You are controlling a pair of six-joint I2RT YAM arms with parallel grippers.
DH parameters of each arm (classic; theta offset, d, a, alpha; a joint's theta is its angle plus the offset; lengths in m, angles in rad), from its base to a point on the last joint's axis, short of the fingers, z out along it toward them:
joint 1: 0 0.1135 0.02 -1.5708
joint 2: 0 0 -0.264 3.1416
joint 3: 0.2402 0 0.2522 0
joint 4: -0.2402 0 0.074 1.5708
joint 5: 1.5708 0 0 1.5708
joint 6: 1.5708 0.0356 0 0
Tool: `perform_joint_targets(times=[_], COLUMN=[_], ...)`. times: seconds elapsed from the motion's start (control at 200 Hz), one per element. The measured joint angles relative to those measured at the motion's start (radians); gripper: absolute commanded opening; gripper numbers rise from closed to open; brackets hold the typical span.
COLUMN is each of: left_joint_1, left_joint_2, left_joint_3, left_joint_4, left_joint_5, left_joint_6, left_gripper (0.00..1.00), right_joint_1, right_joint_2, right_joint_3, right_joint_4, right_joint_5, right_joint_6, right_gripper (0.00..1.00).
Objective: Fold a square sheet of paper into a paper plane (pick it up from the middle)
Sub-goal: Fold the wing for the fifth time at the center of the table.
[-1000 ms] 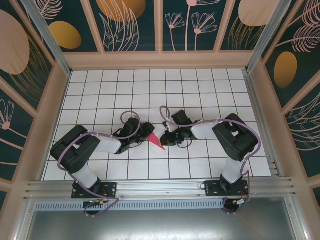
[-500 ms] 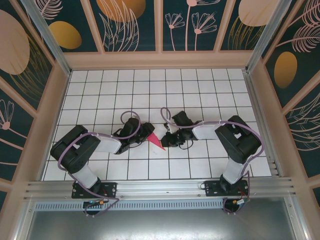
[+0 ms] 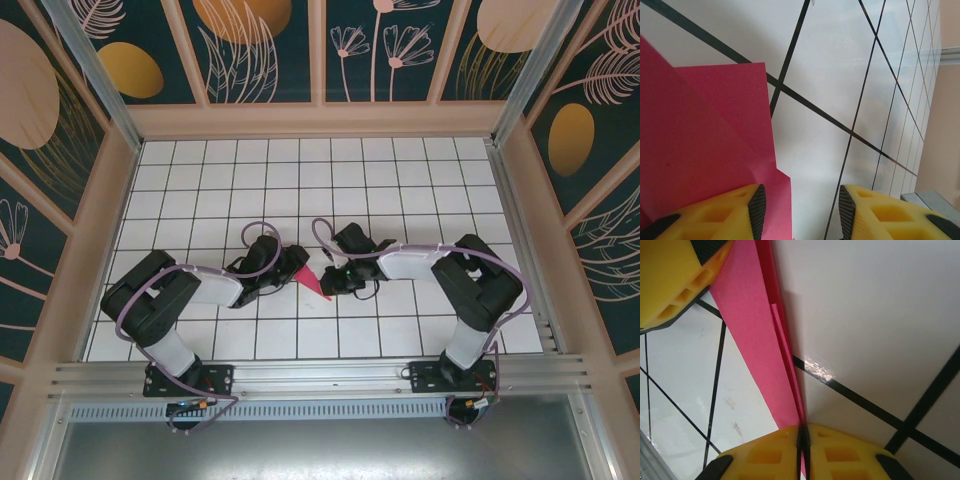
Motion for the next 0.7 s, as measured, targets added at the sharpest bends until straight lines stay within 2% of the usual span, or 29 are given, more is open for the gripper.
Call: perform_joint_targets(times=[0.16, 0.3, 0.5, 0.7], left_joint_1=[0.002, 0.002, 0.002, 0.003], left_joint_2=[0.0, 0.001, 0.003, 0.003], left_joint_3=[0.002, 0.004, 0.007, 0.007], left_joint_4=[-0.004, -0.005, -0.01, -0.01], left_joint_5=[0.001, 0.001, 0.0, 0.001], left_joint_6=[0.0, 0.0, 0.0, 0.0], left_gripper=[0.46, 0.46, 0.46, 0.46], right_joint_1=[-0.027, -0.036, -0.016, -0.011], right_joint_2=[-0.077, -0.129, -0.099, -0.003], right_joint_3=[0.0, 0.002, 0.007, 0.015], right_joint_4=[-0.033, 0.012, 0.079, 0.086], right_joint_5=[0.014, -0.054, -0.182, -0.203], right_joint_6=[0.001, 0.011, 0.01, 0.007], right_gripper=[0.14, 0.09, 0.05, 0.06])
